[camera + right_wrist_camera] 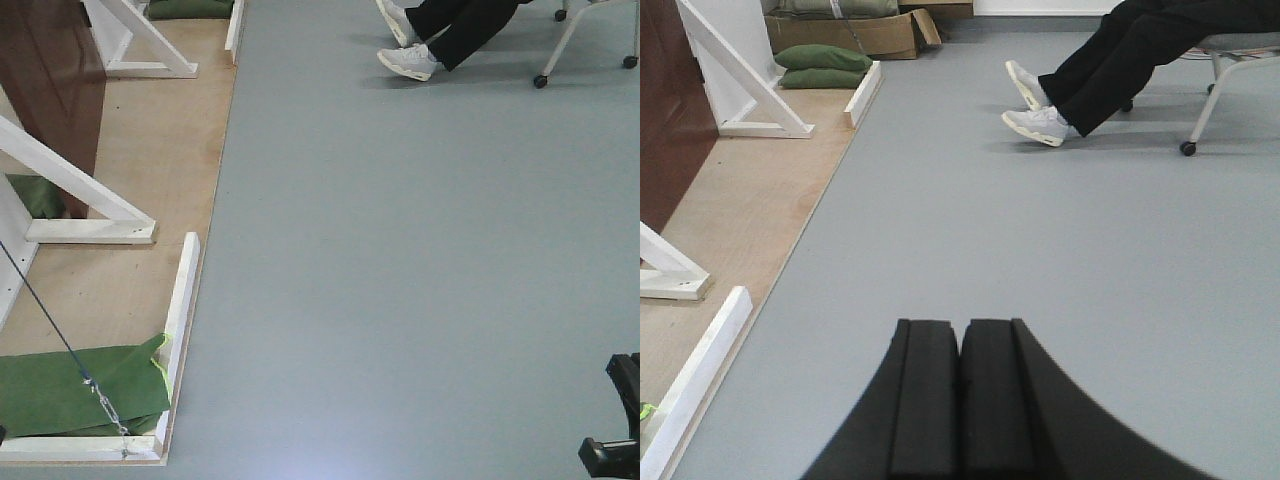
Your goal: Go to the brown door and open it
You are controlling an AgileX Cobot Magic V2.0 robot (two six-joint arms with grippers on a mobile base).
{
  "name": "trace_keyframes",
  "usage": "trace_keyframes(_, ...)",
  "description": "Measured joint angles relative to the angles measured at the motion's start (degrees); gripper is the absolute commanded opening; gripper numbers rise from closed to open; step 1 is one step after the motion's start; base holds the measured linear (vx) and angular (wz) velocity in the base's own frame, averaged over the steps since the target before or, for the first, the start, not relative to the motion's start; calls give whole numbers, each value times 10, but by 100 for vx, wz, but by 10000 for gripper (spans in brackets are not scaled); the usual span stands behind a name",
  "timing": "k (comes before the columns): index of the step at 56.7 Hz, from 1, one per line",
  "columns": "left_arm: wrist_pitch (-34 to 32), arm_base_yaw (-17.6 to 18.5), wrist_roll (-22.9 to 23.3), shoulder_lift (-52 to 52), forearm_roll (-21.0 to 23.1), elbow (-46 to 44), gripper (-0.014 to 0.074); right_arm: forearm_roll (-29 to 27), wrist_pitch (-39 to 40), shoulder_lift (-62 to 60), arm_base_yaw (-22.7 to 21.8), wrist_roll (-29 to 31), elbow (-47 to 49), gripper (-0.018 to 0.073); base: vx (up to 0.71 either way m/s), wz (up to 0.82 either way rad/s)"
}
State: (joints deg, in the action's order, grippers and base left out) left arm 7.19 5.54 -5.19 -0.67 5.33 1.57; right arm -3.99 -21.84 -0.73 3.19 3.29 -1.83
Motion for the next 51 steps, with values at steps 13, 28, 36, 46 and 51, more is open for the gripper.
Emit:
trace_keyframes(13, 0, 0, 0, 0, 0, 0, -3, 0, 0, 0, 0, 0, 0, 0, 0, 0)
trace_keyframes(28, 0, 0, 0, 0, 0, 0, -3, 0, 0, 0, 0, 0, 0, 0, 0, 0)
trace_keyframes(36, 0, 0, 0, 0, 0, 0, -3, 0, 0, 0, 0, 0, 0, 0, 0, 0)
trace_keyframes(46, 0, 0, 0, 0, 0, 0, -3, 0, 0, 0, 0, 0, 0, 0, 0, 0)
trace_keyframes(51, 0, 0, 0, 0, 0, 0, -3, 0, 0, 0, 0, 0, 0, 0, 0, 0)
